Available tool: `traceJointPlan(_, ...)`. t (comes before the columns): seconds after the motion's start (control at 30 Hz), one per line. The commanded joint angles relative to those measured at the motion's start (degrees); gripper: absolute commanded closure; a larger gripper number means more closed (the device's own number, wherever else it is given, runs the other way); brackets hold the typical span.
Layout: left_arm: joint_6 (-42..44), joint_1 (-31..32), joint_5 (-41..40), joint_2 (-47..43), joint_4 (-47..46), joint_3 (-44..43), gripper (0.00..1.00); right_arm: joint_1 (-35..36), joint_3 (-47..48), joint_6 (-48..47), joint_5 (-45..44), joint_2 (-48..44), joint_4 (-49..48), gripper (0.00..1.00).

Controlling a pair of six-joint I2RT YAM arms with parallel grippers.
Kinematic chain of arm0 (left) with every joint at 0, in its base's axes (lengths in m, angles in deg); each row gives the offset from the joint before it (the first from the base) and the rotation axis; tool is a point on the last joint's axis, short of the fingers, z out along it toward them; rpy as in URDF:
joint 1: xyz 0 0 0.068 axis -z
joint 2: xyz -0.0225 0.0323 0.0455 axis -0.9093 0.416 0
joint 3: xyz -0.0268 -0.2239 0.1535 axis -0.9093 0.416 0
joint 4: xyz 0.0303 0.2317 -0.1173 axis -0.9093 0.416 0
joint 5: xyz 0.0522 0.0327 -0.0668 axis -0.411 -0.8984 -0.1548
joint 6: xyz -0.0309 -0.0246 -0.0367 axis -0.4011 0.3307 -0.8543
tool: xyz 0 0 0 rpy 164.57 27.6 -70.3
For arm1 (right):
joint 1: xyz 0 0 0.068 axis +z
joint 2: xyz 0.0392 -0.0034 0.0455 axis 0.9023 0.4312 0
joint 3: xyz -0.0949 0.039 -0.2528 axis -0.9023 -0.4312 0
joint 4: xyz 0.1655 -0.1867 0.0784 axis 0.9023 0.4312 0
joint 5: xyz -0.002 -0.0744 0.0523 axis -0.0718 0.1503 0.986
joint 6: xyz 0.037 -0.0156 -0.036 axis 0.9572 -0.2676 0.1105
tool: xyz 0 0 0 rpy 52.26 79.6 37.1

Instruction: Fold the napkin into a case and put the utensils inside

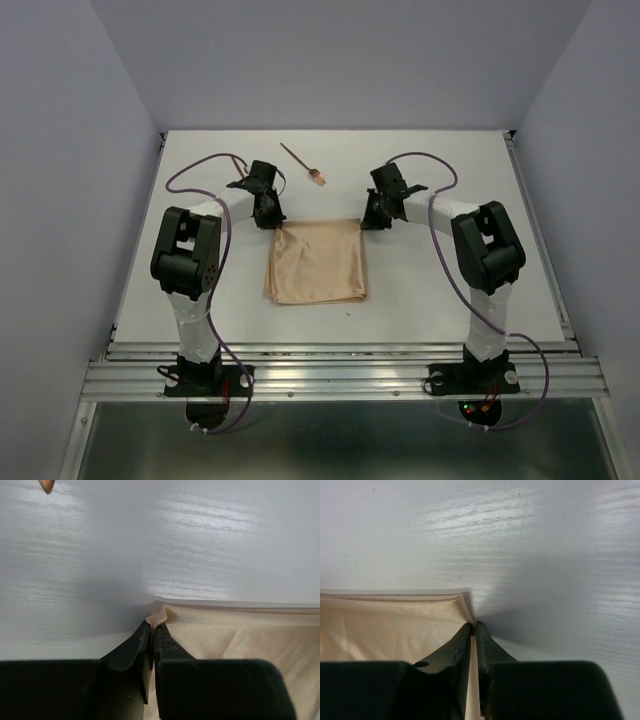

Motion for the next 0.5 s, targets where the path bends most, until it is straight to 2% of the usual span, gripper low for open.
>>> traceJointPlan(0.0,0.1,-0.4,2.1,0.5,-0.8,-2.3,0.89,-0.4,1.1,-2.1,-0.6,1.6,-0.8,0.89)
traceJointPlan(0.03,-0.1,-0.4,2.7,0.6,-1.1,-2.3,0.95,-0.4,0.9,-2.6,-0.8,1.3,-0.8,0.94)
traceJointPlan(0.13,-0.3,-0.1,4.9,0.9,-1.4,-2.3,0.96,-0.4,-0.3,-3.1,-0.8,-0.6,-1.4,0.99)
traceJointPlan(0.47,-1.5,2.2,6.7,-1.9,0.2,0.5,0.96,-0.9,-5.3,-5.5,-0.6,-7.7,-2.9,0.99)
